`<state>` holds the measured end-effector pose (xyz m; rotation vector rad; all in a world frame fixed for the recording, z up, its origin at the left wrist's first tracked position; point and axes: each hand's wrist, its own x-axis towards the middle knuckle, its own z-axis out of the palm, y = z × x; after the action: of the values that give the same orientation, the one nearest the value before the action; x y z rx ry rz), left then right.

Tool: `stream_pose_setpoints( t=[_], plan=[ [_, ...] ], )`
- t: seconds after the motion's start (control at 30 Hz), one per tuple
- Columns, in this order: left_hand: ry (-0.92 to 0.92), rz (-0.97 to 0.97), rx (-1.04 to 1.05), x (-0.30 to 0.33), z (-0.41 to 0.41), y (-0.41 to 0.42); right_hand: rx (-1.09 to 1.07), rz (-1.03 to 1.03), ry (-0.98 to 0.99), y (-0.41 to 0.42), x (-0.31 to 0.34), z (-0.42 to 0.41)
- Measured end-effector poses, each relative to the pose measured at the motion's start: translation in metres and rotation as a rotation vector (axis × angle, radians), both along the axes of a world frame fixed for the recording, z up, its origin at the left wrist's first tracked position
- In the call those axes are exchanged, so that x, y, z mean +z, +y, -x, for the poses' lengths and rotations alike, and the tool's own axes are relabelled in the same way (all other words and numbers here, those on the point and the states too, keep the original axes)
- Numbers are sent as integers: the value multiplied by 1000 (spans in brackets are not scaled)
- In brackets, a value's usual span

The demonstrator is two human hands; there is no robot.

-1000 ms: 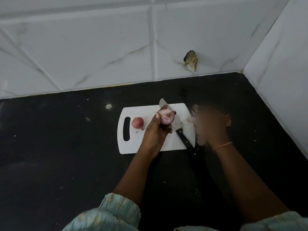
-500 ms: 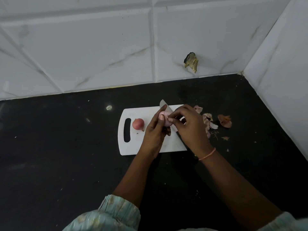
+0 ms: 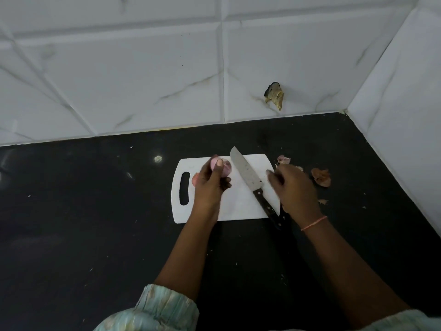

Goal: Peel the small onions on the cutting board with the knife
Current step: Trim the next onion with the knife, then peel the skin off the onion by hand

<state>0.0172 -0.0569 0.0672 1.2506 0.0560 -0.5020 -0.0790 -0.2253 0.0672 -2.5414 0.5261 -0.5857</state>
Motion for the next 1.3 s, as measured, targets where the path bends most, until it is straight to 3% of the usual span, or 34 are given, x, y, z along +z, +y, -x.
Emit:
stream_pose_setpoints(
  t=[0.1, 0.27, 0.43, 0.53, 0.67, 0.83, 1.0, 1.1, 1.17, 1.3],
  plan=[
    [-209, -251, 53, -2, -7, 22, -176, -147, 6, -23, 8, 11],
    [-498, -559, 15, -16, -11, 56, -108, -193, -13, -7, 10, 11],
    [-514, -903, 42, -31, -5, 79, -8, 60, 434, 40, -20, 13],
    [-476, -911, 23, -41, 5, 85, -33, 154, 451, 49, -33, 16],
    [-501, -873, 33, -48, 17, 82, -23, 92, 379, 39, -38, 22],
    [-527, -852, 2, -46, 14, 84, -164, -5, 284, 21, -38, 38],
    [-609, -1059, 49, -30, -5, 71, -320, -156, 78, 14, -18, 48],
    [-645, -1126, -86, -19, -19, 53, -195, -151, 45, 28, -12, 44],
    [-679, -1181, -188, -15, -28, 41, -106, -115, 129, 42, -20, 43],
    [-679, -1257, -406, -23, -44, 26, -165, -84, 248, 41, -36, 51]
  ],
)
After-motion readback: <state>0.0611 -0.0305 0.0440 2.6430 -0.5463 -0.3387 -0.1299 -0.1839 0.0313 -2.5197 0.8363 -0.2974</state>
